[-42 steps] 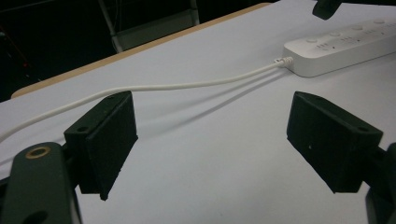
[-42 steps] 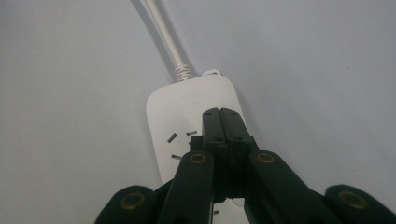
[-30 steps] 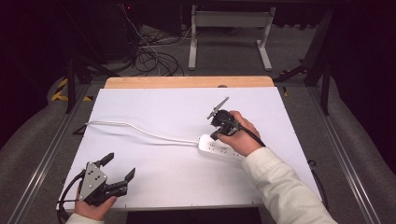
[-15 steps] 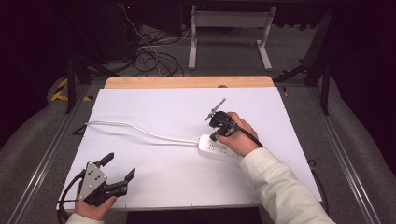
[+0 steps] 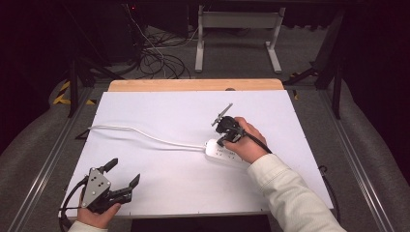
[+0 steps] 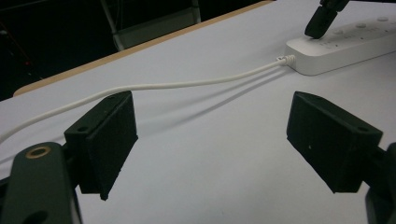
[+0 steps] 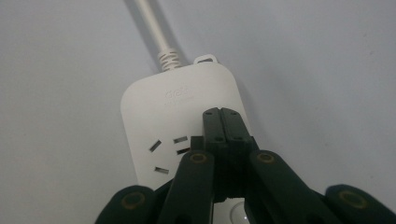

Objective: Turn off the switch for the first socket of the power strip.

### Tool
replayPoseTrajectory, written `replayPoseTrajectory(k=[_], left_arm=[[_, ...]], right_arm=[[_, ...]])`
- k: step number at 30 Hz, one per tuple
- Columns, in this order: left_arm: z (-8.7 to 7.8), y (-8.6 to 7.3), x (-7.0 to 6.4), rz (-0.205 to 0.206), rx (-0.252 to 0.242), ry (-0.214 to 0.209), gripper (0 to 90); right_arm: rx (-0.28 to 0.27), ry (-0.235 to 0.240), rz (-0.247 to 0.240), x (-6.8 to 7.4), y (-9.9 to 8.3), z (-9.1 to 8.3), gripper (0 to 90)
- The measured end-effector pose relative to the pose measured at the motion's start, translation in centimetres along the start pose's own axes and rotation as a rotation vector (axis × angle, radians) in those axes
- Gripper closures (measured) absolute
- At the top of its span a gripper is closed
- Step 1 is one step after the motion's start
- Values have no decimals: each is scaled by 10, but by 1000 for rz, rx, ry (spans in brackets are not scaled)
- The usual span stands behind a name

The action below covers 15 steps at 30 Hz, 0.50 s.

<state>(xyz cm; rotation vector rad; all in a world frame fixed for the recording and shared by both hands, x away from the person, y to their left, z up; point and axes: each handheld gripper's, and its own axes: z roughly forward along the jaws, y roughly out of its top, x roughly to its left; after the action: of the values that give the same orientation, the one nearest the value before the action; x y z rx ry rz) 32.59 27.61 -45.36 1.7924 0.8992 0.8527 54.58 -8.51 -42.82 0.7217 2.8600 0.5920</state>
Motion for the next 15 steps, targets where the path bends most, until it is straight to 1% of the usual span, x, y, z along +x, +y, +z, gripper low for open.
replayPoseTrajectory(k=[3, 5, 15], left_arm=[[0, 0, 0, -6, 0, -2, 164], [0, 0, 0, -6, 0, -2, 164], [0, 0, -1, -2, 0, -1, 164]], right_arm=[[2, -1, 3, 0, 0, 0, 900], [4, -9, 3, -1, 0, 1, 900], [-5, -8, 13, -1, -2, 1, 900]])
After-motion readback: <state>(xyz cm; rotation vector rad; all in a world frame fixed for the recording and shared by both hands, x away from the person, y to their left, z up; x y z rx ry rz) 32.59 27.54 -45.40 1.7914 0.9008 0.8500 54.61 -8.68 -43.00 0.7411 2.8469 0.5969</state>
